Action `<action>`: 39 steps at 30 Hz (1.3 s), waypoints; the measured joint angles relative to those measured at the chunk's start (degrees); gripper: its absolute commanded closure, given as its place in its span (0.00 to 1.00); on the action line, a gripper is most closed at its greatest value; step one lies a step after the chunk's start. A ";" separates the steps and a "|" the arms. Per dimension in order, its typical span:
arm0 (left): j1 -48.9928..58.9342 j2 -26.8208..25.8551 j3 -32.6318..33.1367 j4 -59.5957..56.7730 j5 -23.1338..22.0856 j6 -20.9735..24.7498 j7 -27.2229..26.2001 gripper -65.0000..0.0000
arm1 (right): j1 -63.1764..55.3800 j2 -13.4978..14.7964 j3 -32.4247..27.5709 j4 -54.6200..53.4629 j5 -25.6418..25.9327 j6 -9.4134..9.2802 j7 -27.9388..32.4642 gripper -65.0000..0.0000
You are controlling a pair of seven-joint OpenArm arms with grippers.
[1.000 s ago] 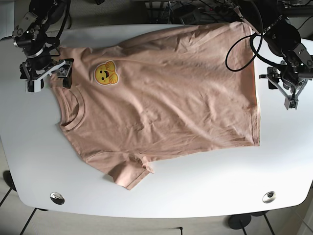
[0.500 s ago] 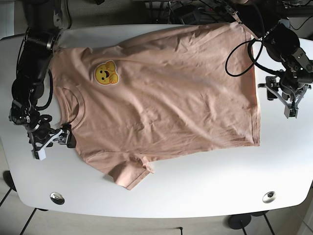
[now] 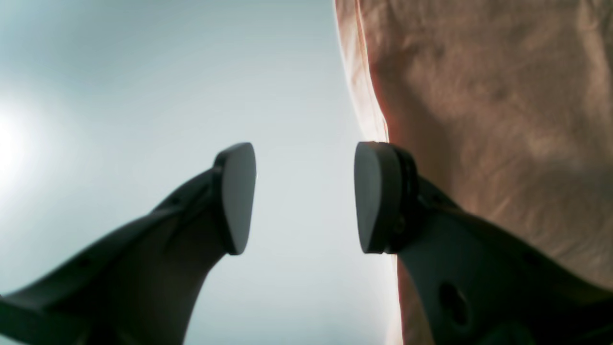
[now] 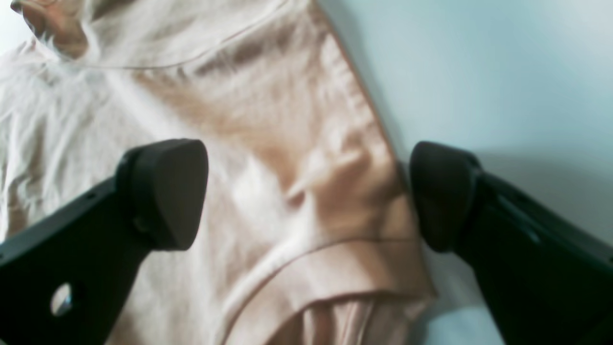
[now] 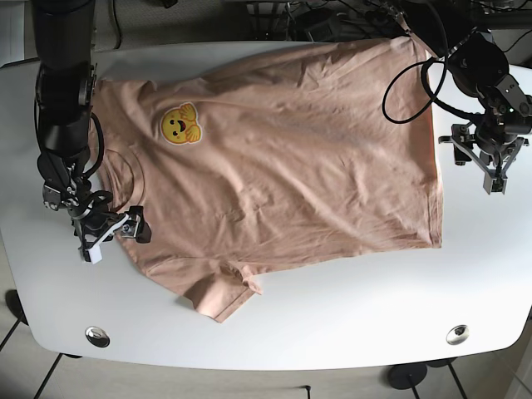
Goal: Fold the T-shirt properly
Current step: 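Release the shirt and move the right gripper to the hem corner, then grasp the hem corners with both grippers and pull the shirt straight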
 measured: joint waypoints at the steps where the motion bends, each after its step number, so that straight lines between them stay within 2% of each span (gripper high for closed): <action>1: 0.00 0.00 0.00 0.00 -0.02 -0.02 0.00 0.52 | -0.11 -0.52 0.00 0.02 0.02 0.00 0.26 0.00; 6: -0.20 -0.02 0.00 -0.11 0.04 0.22 -0.44 0.51 | -0.11 -2.62 -0.04 0.15 0.68 0.04 1.18 0.02; 11: -3.39 -0.15 0.20 -5.68 0.04 8.17 -6.84 0.51 | -0.28 -3.13 -0.04 -0.13 0.59 -0.02 1.95 0.46; 13: -5.25 -0.17 0.22 -8.48 0.07 10.36 -7.52 0.51 | -0.66 -3.65 -0.04 -0.28 0.63 0.02 2.43 0.72; 14: -6.95 -0.22 0.22 -11.61 0.13 11.04 -7.63 0.49 | -0.76 -3.76 -0.22 -0.39 0.59 0.00 2.29 0.95; 15: -8.15 -0.63 0.26 -14.12 0.11 11.28 -7.61 0.45 | -0.85 -3.74 -0.31 -0.39 0.48 0.00 2.21 0.98; 16: -10.10 -1.70 0.44 -18.36 0.02 11.30 -7.65 0.39 | -0.90 -3.74 -0.17 -0.37 0.44 0.02 2.10 0.94; 17: -12.02 -2.71 0.26 -22.58 0.11 11.52 -7.69 0.38 | -0.90 -3.72 0.00 -0.37 0.46 0.02 1.97 0.97; 27: -16.79 -3.93 0.26 -37.94 -0.48 11.37 -9.57 0.37 | -0.92 -3.58 0.02 -0.35 0.44 0.04 1.68 0.97; 29: -17.05 -3.67 1.38 -39.67 -1.29 9.16 -10.71 0.38 | -0.90 -3.58 0.02 -0.35 0.44 0.02 1.66 0.97; 32: -17.40 -2.89 6.73 -40.87 -1.75 3.89 -11.56 0.38 | -0.90 -3.61 0.02 -0.35 0.44 0.02 1.68 0.97; 34: -17.68 -1.25 7.48 -40.98 -2.40 3.69 -11.85 0.39 | -0.92 -3.74 0.02 -0.33 0.48 0.02 1.73 0.97; 35: -17.68 -0.59 7.69 -41.03 -2.84 3.54 -12.00 0.49 | -0.90 -3.74 0.04 -0.33 0.46 0.02 1.68 0.97; 36: -17.59 -0.68 7.65 -41.18 -2.78 3.45 -12.11 0.66 | -0.92 -3.74 0.09 -0.33 0.50 0.02 1.75 0.97; 38: -16.98 -0.96 7.52 -41.38 -2.36 3.69 -13.97 0.94 | -0.90 -3.74 0.09 -0.33 0.48 0.02 1.68 0.97; 39: -16.83 -0.98 7.52 -41.40 -2.32 3.69 -14.53 0.98 | -0.90 -3.76 0.07 -0.33 0.48 0.02 1.68 0.97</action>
